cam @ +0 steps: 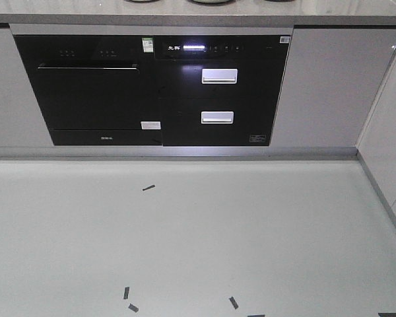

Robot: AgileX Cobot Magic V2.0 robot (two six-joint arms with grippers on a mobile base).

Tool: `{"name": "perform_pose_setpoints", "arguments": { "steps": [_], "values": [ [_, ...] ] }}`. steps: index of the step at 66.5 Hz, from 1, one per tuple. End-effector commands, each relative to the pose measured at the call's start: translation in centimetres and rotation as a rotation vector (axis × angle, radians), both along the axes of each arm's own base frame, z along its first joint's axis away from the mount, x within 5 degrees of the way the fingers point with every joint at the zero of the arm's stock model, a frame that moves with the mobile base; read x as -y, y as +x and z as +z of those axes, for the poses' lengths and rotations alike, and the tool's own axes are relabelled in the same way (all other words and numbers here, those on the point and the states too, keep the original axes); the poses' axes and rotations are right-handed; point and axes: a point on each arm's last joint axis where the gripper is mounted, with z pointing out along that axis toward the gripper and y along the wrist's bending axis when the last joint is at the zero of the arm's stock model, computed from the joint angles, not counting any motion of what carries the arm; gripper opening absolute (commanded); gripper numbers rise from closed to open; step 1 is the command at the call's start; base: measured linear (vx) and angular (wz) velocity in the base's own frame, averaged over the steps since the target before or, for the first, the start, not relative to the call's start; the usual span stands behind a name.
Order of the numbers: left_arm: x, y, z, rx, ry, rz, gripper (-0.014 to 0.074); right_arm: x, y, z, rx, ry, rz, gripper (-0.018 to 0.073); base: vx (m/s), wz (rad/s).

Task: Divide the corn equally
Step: 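Drive the base forward toward the counter with the pot and plates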

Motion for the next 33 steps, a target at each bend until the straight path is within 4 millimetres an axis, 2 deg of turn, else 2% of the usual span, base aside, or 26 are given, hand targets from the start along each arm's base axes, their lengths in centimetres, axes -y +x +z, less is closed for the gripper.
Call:
{"name": "perform_pose_setpoints", "arguments": {
  "steps": [1, 33],
  "values": [
    [-0.03, -0.07, 0.35, 0.083, -0.015, 0.004, -0.0006, 0.01, -0.04, 0.44, 0.068, -0.006, -0.004, -0.0006, 0.14, 0.00],
    [-0.03, -0.07, 0.35, 0.083, -0.015, 0.004, -0.0006, 0.01, -0.04, 0.44, 0.068, -0.006, -0.004, -0.0006, 0.14, -0.04]
  ]
}}
